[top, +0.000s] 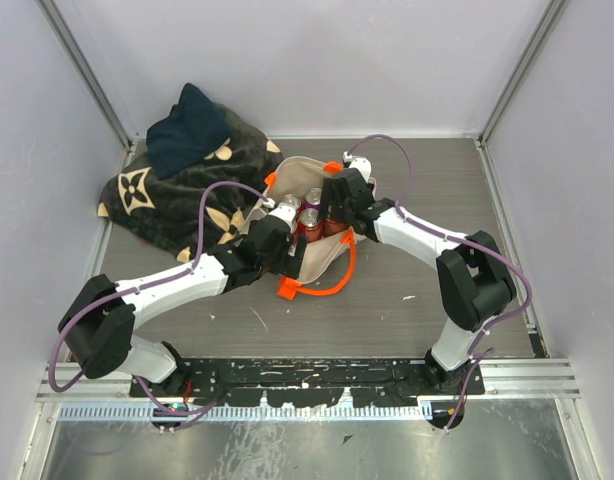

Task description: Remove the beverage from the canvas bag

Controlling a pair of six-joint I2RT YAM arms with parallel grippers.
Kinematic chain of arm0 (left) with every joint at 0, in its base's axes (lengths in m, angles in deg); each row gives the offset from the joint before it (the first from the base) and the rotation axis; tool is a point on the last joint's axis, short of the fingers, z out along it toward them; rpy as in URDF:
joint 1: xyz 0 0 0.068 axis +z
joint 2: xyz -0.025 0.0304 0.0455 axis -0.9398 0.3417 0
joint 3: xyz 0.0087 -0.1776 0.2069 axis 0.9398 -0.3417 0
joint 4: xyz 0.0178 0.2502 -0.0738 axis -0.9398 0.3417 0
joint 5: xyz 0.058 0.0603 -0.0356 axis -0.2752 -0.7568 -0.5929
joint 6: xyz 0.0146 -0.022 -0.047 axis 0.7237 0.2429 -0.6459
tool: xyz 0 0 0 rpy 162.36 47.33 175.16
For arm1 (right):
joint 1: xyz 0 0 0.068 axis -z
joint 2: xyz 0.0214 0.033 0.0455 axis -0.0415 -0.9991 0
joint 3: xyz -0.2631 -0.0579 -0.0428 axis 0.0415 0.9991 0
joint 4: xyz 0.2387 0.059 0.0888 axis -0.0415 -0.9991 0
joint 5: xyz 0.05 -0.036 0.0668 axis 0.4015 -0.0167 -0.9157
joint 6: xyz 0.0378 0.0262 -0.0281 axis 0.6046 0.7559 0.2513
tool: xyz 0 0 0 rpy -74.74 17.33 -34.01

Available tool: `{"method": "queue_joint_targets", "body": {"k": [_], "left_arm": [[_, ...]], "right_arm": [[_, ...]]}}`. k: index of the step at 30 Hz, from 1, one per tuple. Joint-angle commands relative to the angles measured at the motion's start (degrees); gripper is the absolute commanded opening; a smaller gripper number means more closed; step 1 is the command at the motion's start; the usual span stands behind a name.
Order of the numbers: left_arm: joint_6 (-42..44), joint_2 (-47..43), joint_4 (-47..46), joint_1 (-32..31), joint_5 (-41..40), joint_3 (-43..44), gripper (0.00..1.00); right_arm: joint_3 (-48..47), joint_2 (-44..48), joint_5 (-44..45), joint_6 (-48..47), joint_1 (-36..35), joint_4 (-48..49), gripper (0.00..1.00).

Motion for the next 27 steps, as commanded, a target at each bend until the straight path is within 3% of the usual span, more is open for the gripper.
{"method": "queue_joint_targets", "body": {"k": [1, 7, 10, 12, 15, 16, 27], "left_arm": [[1.72, 0.78, 2.44, 0.56, -3.3, 0.21, 0.98], [1.82, 0.73, 2.03, 0.57, -3.02, 0.5, 0.98], [2.04, 0.67, 1.85, 0.53, -2.97, 0.65, 0.98], [2.42, 0.79, 1.87, 0.57, -2.84, 0.99, 0.98], [2.9, 1.05, 1.87, 0.57, -2.78, 1.39, 0.98], [3.06, 1.17, 1.79, 0.53, -2.66, 1.39, 0.98], [4.55, 1.63, 1.24, 0.56, -3.03, 2.39, 0.98]], "right_arm": [[2.85, -5.21, 2.91, -1.38, 1.32, -12.72, 0.81], [4.04, -6.38, 2.77, -1.27, 1.14, -13.59, 0.8], [4.5, -6.61, 2.43, -1.49, 1.05, -13.8, 0.71], [4.75, -6.66, 2.16, -1.75, 0.96, -13.94, 0.48], [4.94, -6.21, 1.75, -1.95, 0.9, -13.78, 0.04], [4.87, -5.98, 1.62, -2.18, 0.87, -13.55, 0.01], [-4.42, -0.74, 5.82, -6.55, -0.1, -14.3, 0.0]]}}
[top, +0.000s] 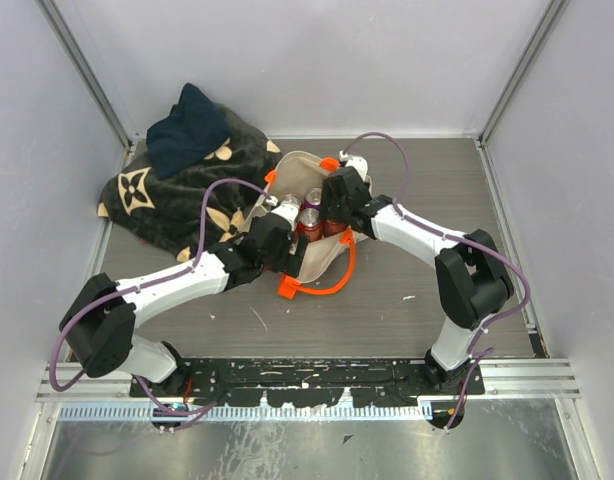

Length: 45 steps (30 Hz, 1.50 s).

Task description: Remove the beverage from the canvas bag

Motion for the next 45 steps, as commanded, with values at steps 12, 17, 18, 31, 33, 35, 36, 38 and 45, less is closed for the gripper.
{"method": "queue_joint_targets", "body": {"k": [12, 17, 18, 31, 33, 35, 36, 38, 45], "left_arm": [[2.78, 4.11, -0.23, 0.55, -2.03, 3.21, 0.98], [2.78, 4.1, -0.27, 0.42, -1.93, 3.39, 0.98], [2.82, 4.02, -0.13, 0.45, -1.92, 3.49, 0.98], [3.27, 4.14, 0.36, 0.2, -2.32, 3.83, 0.98], [3.32, 4.26, 0.29, 0.24, -2.37, 3.83, 0.98], [3.33, 4.32, 0.28, 0.12, -2.38, 3.83, 0.98], [3.28, 4.38, 0.27, 0.08, -2.36, 3.79, 0.98], [3.32, 4.44, 0.14, 0.07, -2.33, 3.79, 0.98], [3.4, 4.6, 0.05, 0.05, -2.54, 4.27, 0.98]], "right_arm": [[-7.06, 5.56, 7.37, -9.1, 0.36, -13.53, 0.0], [-4.27, 3.0, 3.33, -7.42, 1.84, -12.13, 0.0], [-3.71, 2.37, 2.42, -7.33, 2.32, -11.5, 0.0], [-4.25, -1.18, 0.98, -7.69, 4.46, -11.14, 0.82], [-4.27, -1.08, 1.37, -7.68, 4.45, -11.7, 0.83], [-4.6, -1.38, 1.69, -7.55, 4.45, -12.73, 0.86], [-4.48, -1.65, 1.78, -7.45, 4.45, -13.15, 0.86], [-4.12, -2.08, 1.76, -7.06, 4.38, -13.6, 0.86], [-1.92, -2.53, 0.1, -5.75, 4.28, -15.22, 0.85]]}}
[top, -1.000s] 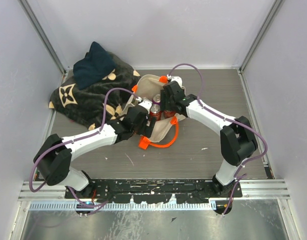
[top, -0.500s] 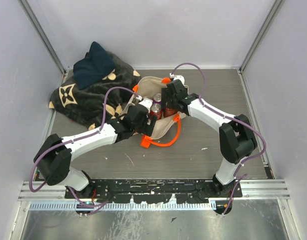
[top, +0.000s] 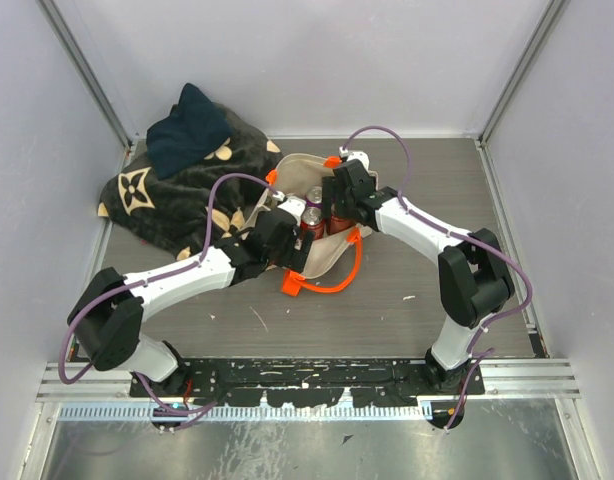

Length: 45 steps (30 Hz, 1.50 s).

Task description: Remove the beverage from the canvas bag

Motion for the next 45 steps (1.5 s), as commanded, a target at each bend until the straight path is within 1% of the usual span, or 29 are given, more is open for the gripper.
{"method": "queue_joint_targets", "body": {"k": [1, 15, 18, 19, 21, 23, 24, 27, 32, 36, 40, 45], "left_arm": [[1.44, 1.7, 0.57, 0.11, -2.43, 0.99, 0.98], [1.16, 1.57, 1.82, -0.15, -2.75, 1.83, 0.98], [0.83, 1.35, 1.81, -0.28, -3.1, 1.59, 0.98], [0.82, 1.28, 1.7, -0.31, -3.12, 1.42, 0.98], [0.7, 1.35, 1.63, -0.36, -3.22, 1.3, 0.98], [0.57, 1.38, 1.8, -0.39, -3.0, 1.29, 0.98], [0.53, 1.44, 1.83, -0.46, -2.96, 1.28, 0.98], [0.59, 1.68, 2.17, -0.55, -3.19, 1.45, 0.98], [0.67, 1.74, 2.68, -0.67, -3.51, 2.27, 0.98], [0.54, 1.41, 2.64, -0.77, -3.63, 2.35, 0.98], [0.5, 1.36, 2.33, -1.0, -3.73, 2.14, 0.98], [0.05, 1.21, 1.75, -1.19, -3.83, 1.58, 0.98]], "right_arm": [[2.72, -2.01, 2.2, 0.43, 2.18, -8.42, 0.85], [5.02, -5.12, -0.65, -0.1, 1.48, -10.61, 0.85], [5.12, -5.18, -0.29, -0.14, 1.48, -10.41, 0.81], [5.17, -5.18, -0.12, -0.18, 1.48, -10.17, 0.77], [5.19, -5.16, 0.18, -0.32, 1.48, -9.85, 0.48], [5.19, -4.89, 0.28, -0.34, 1.48, -9.58, 0.12], [5.07, -4.56, 0.14, -0.54, 1.48, -9.42, 0.02], [5.04, -2.71, 0.38, -2.0, 1.2, -8.88, 0.0], [4.52, 3.67, 1.24, -3.83, 0.92, -7.28, 0.0], [0.91, 7.9, 1.5, -6.1, 0.07, -8.47, 0.0], [-3.79, 11.42, 3.63, -7.25, -1.53, -10.9, 0.0], [-6.14, 17.32, 5.25, -8.54, -3.18, -9.45, 0.0]]}}
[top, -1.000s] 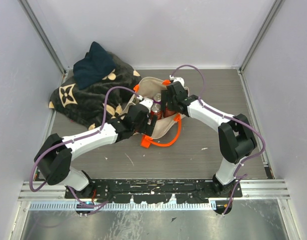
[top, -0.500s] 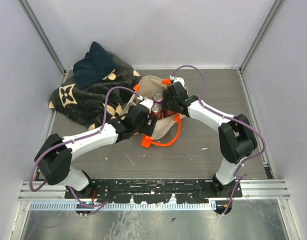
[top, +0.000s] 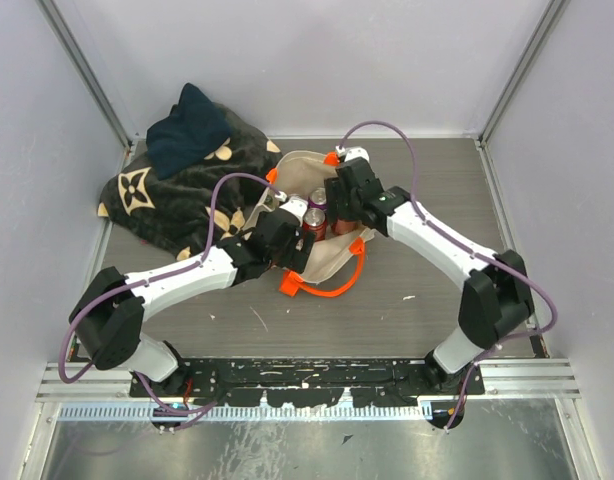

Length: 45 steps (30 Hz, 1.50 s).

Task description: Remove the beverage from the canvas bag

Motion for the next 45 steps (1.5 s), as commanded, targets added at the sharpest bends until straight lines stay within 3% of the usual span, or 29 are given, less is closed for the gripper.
{"method": "queue_joint_targets", "body": {"k": [1, 12, 23, 32, 45], "left_arm": [[0.08, 0.81, 0.33, -0.27, -2.08, 0.56, 0.98], [0.08, 0.96, 0.83, -0.56, -2.01, 0.98, 0.98], [0.6, 0.6, 1.07, -0.68, -2.83, 0.65, 0.98], [0.5, 1.35, 1.36, -0.91, -2.27, 2.27, 0.98], [0.28, 1.53, 2.15, -1.19, -1.78, 1.72, 0.98]], "right_arm": [[-5.83, 10.64, 5.26, -3.49, -0.8, -1.49, 0.0], [-12.28, 20.67, 8.39, -6.41, -0.95, -0.61, 0.0], [-12.62, 25.8, 31.9, -14.81, 0.34, 4.15, 0.0], [-0.05, 23.68, 16.54, -8.79, 22.0, 11.1, 0.0], [14.39, 13.93, 7.42, -4.21, 27.79, 25.85, 0.0]]}}
